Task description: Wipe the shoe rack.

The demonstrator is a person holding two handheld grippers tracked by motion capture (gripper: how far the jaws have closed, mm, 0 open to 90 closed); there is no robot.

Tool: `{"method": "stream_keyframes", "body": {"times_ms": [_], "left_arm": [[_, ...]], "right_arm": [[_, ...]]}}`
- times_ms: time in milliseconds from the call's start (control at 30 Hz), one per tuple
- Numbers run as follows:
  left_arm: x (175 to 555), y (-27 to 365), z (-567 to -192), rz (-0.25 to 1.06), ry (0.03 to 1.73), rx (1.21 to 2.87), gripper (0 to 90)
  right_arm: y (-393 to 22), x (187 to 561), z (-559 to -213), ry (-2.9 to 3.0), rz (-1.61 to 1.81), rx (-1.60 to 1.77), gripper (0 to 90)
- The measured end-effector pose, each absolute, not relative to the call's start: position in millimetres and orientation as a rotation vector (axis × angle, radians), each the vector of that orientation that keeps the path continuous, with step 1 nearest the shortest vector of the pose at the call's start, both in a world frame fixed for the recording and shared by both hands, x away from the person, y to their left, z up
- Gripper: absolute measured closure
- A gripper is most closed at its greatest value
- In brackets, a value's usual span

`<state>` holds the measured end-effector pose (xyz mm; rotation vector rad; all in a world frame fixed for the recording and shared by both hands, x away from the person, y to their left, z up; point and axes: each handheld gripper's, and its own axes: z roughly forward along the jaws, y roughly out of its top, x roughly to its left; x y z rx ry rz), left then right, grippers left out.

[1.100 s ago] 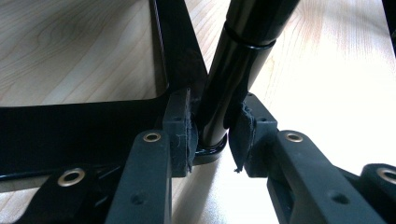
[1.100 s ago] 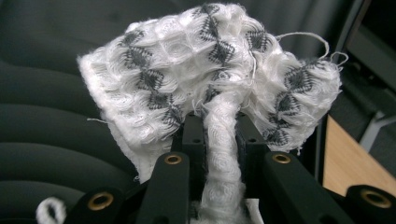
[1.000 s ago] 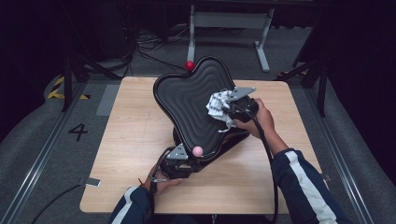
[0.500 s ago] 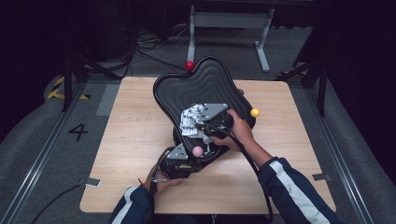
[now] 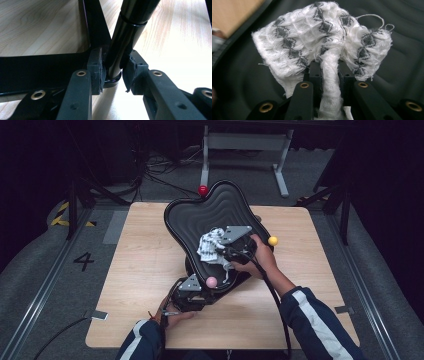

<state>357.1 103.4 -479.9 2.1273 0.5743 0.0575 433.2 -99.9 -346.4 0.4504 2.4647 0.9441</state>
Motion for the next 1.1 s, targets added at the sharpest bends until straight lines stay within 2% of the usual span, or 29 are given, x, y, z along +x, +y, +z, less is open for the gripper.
{"method": "stream_keyframes", "body": {"times_ms": [633, 800, 1100], "left_arm": [[357, 104, -480, 0.057, 0.569, 2.132, 69.1], [357, 103, -480, 0.059, 0.571, 2.128, 69.1], [357, 103, -480, 0.048, 0.565, 2.131, 69.1]], "right_arm": [[-189, 482, -356, 2.322, 0.795, 0.815, 78.1], [-197, 483, -356, 2.314, 0.807, 0.854, 78.2], [-184, 475, -358, 2.314, 0.784, 0.789, 78.9]]}}
